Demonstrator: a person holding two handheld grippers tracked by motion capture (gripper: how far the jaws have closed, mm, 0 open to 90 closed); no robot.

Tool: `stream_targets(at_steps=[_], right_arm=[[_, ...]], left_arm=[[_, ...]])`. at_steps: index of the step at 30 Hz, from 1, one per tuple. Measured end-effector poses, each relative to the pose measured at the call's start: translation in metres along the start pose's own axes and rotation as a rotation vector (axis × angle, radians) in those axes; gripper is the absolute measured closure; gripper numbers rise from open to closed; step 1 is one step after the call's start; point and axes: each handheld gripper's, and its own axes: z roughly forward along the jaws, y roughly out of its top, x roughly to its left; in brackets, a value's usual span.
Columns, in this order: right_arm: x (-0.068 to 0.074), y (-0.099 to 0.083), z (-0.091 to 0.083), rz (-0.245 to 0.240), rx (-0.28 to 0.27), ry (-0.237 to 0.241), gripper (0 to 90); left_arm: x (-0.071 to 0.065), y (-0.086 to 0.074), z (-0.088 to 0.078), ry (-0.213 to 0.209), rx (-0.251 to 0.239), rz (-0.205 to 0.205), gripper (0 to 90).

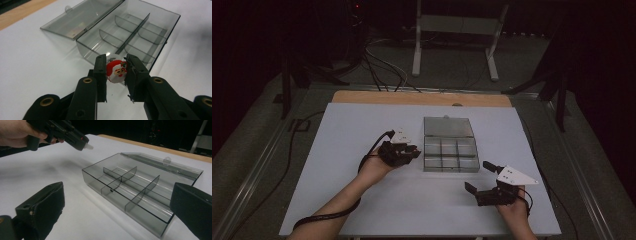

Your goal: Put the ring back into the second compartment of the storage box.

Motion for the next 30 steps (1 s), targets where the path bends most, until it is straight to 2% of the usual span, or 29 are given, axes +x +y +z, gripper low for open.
stream_targets(at_steps=[9,13,19,30], right_arm=[[0.0,0.0,0.0,-0.002,-0.001,0.001,0.0],[0.0,0.0,-0.001,0.001,-0.001,0.001,0.0],[0.0,0.0,0.0,0.0,0.0,0.004,0.0],[0.0,0.0,-0.001,0.003,-0.001,0.001,0.0]], left_arm=[[-0.004,0.013,0.009,-0.025,-0.004,0.025,73.5],[-0.005,0.017,0.012,-0.04,-0.013,0.022,73.5],[-0.008,0.023,0.018,-0.041,-0.006,0.041,73.5],[-0.016,0.04,0.032,-0.069,-0.001,0.069,73.4]])
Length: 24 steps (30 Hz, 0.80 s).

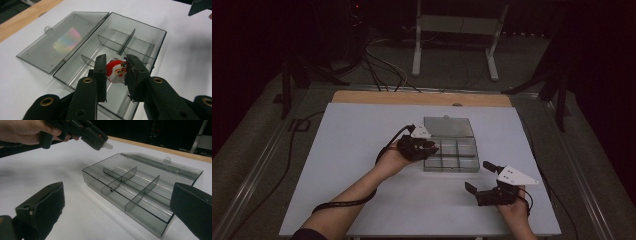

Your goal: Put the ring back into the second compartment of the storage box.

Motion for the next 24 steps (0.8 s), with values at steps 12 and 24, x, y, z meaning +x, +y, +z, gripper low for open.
stream_targets(at_steps=[12,24], right_arm=[[0.0,0.0,-0.001,0.001,0.0,0.0,0.0],[0.0,0.0,-0.001,0.001,0.001,0.005,0.0]], left_arm=[[-0.002,0.016,0.016,-0.013,-0.007,0.008,73.4],[0.004,0.025,0.033,-0.02,0.007,-0.004,73.3]])
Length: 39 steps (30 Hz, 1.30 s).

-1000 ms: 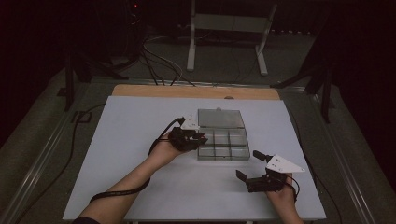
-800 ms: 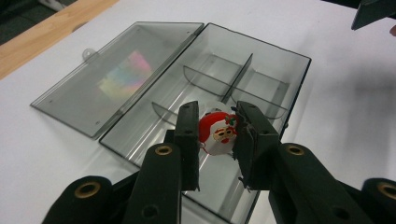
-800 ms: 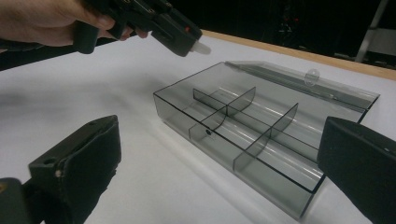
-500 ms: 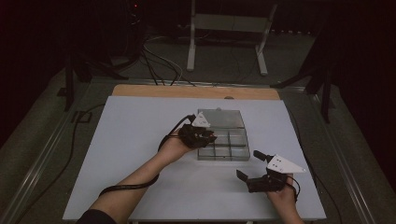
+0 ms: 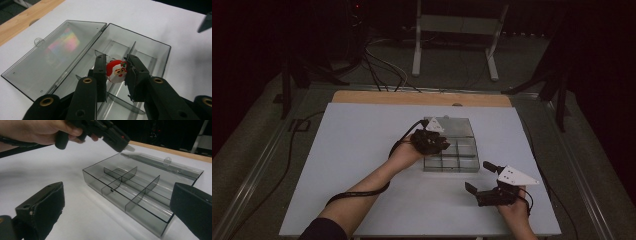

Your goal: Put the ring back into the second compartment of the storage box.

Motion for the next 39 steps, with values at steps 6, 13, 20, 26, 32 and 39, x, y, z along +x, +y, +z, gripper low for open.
stream_targets(at_steps=[6,13,20,26,32,39], right_arm=[[0.0,0.0,0.0,-0.001,0.0,0.0,0.0],[0.0,0.0,0.0,-0.003,0.001,0.001,0.0],[0.0,0.0,0.0,-0.003,0.001,0.002,0.0],[0.0,0.0,0.0,-0.001,0.004,0.003,0.0],[0.0,-0.001,0.001,-0.001,0.004,0.005,0.0],[-0.001,-0.001,0.0,0.001,0.006,0.005,0.0]], left_arm=[[0.002,0.009,0.01,-0.003,0.011,-0.005,73.3],[0.005,0.012,0.022,-0.004,0.042,-0.01,73.2],[0.01,0.011,0.031,0.002,0.066,-0.033,73.0],[0.011,0.01,0.037,-0.003,0.089,-0.033,72.9],[0.01,0.01,0.044,0.014,0.119,-0.021,72.7],[0.007,0.01,0.052,0.0,0.165,0.001,72.3]])
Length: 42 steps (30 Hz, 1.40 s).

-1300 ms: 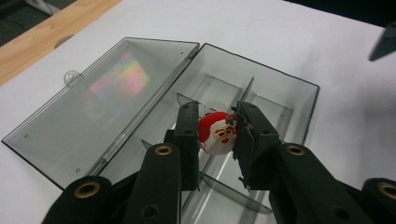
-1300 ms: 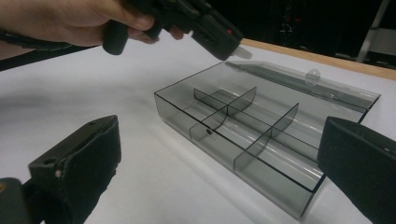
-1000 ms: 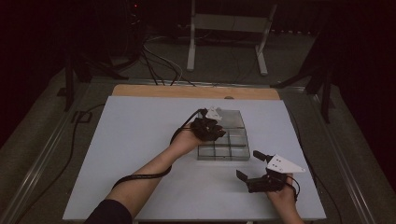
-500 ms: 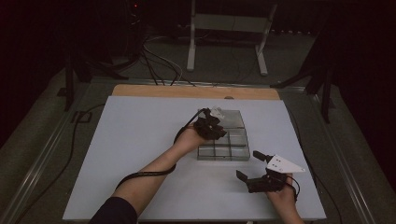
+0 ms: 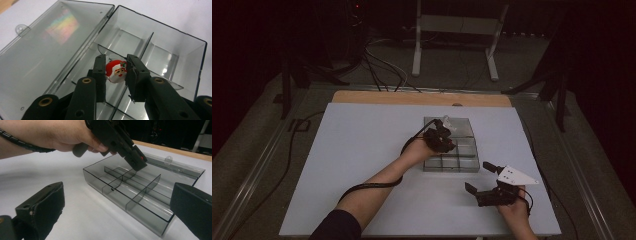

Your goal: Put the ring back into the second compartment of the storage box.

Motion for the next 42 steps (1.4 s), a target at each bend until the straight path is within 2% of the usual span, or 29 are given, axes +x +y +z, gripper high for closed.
stream_targets(at_steps=[3,6,9,11,14,18,23,25,28,29,30,31,36,42], right_arm=[[0.0,0.0,0.0,0.003,0.001,0.0,0.0],[0.0,0.0,0.0,0.001,0.001,0.001,0.0],[0.0,0.0,0.0,0.001,0.003,0.001,0.0],[0.0,0.0,0.0,0.003,0.003,0.0,0.0],[0.0,0.0,0.0,0.004,0.003,0.0,0.0],[-0.001,0.0,0.0,0.004,0.002,0.0,0.0],[-0.001,0.0,0.0,0.006,0.0,0.0,0.0],[-0.001,0.0,0.0,0.004,0.001,0.001,0.0],[-0.001,0.0,0.001,0.002,0.002,0.002,0.0],[-0.001,0.0,0.0,0.002,0.001,0.002,0.0],[-0.001,0.0,0.0,0.004,0.001,0.002,0.0],[-0.001,0.0,0.001,0.005,0.001,0.002,0.0],[-0.001,0.0,0.0,0.006,0.001,0.002,0.0],[-0.001,0.0,0.0,0.006,-0.002,0.001,0.0]], left_arm=[[0.001,0.001,0.002,0.005,0.018,-0.01,71.8],[0.001,0.001,0.003,-0.002,0.021,-0.026,71.8],[0.002,0.0,0.004,0.011,0.014,-0.027,71.8],[0.002,0.0,0.004,0.008,0.005,-0.054,69.7],[0.001,0.002,0.002,0.015,-0.001,-0.055,58.8],[0.0,0.004,-0.004,-0.011,-0.014,-0.068,43.7],[-0.003,0.006,-0.014,-0.026,-0.023,-0.069,19.3],[-0.003,0.006,-0.018,-0.05,-0.031,-0.073,16.1],[-0.003,0.005,-0.023,-0.058,-0.037,-0.073,9.9],[-0.002,0.005,-0.024,-0.071,-0.044,-0.073,8.8],[-0.002,0.005,-0.026,-0.09,-0.049,-0.079,3.8],[-0.001,0.004,-0.028,-0.097,-0.06,-0.09,2.4],[0.002,0.0,-0.04,-0.122,-0.102,-0.08,1.8],[0.004,-0.01,-0.059,-0.128,-0.144,-0.072,1.7]])
